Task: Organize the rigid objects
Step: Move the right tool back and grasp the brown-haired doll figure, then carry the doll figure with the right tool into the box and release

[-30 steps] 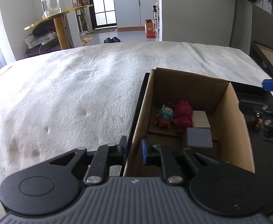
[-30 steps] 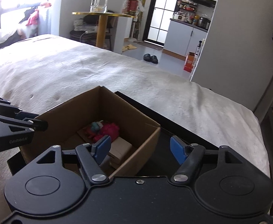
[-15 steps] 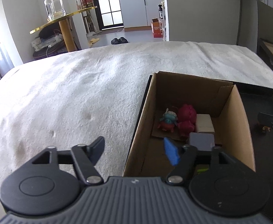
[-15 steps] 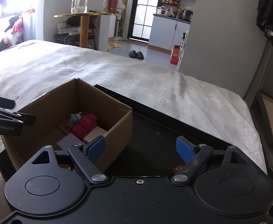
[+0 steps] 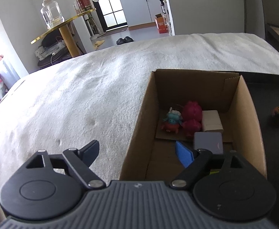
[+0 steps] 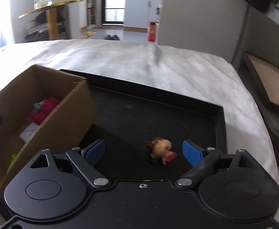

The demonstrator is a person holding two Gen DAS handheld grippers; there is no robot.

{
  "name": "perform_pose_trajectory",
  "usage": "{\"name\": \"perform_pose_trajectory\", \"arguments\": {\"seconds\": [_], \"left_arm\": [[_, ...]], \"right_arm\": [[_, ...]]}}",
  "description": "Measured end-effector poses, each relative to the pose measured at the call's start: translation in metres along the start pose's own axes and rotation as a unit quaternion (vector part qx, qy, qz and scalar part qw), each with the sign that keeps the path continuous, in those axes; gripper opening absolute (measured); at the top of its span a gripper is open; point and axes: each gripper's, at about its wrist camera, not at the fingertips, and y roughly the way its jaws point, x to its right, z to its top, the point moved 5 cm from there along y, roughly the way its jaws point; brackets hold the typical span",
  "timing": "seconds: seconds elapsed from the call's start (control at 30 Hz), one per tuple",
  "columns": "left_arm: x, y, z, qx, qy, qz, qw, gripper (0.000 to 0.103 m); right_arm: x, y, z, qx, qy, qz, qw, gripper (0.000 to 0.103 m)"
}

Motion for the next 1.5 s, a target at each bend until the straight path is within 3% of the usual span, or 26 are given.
{"name": "perform_pose_trajectory", "arguments": {"seconds": [0.33, 0.63, 0.73, 0.77, 0.8, 0.87, 1.13, 1.5], "left_arm": [[0.015, 0.003, 0.002, -0.008, 0.022, 0.015, 0.9996, 0.087], [0.022, 0.004, 0.004, -0.011, 0.037, 0.040, 0.9985, 0.087], [0.025, 0.004, 0.004, -0.012, 0.044, 0.040, 0.9982, 0.087], [0.026, 0.004, 0.004, -0.012, 0.046, 0.040, 0.9981, 0.087], [0.026, 0.004, 0.004, -0.012, 0.046, 0.040, 0.9981, 0.087], [0.027, 0.004, 0.003, -0.013, 0.046, 0.039, 0.9981, 0.087], [0.025, 0.002, 0.003, -0.011, 0.040, 0.035, 0.9985, 0.088], [0.013, 0.001, 0.001, -0.009, 0.018, 0.023, 0.9995, 0.087]], "right_arm": [[0.026, 0.026, -0.016, -0.016, 0.073, -0.016, 0.997, 0.093], [0.030, 0.039, -0.018, -0.020, 0.089, -0.007, 0.996, 0.092], [0.030, 0.042, -0.019, -0.022, 0.085, -0.003, 0.996, 0.076], [0.031, 0.043, -0.020, -0.023, 0.085, 0.000, 0.996, 0.057], [0.032, 0.044, -0.021, -0.027, 0.086, 0.004, 0.996, 0.047], [0.033, 0.044, -0.023, -0.030, 0.083, 0.005, 0.996, 0.038], [0.031, 0.027, -0.028, -0.016, 0.070, 0.014, 0.997, 0.037], [0.020, 0.008, -0.007, 0.012, 0.063, 0.024, 0.998, 0.037]]}}
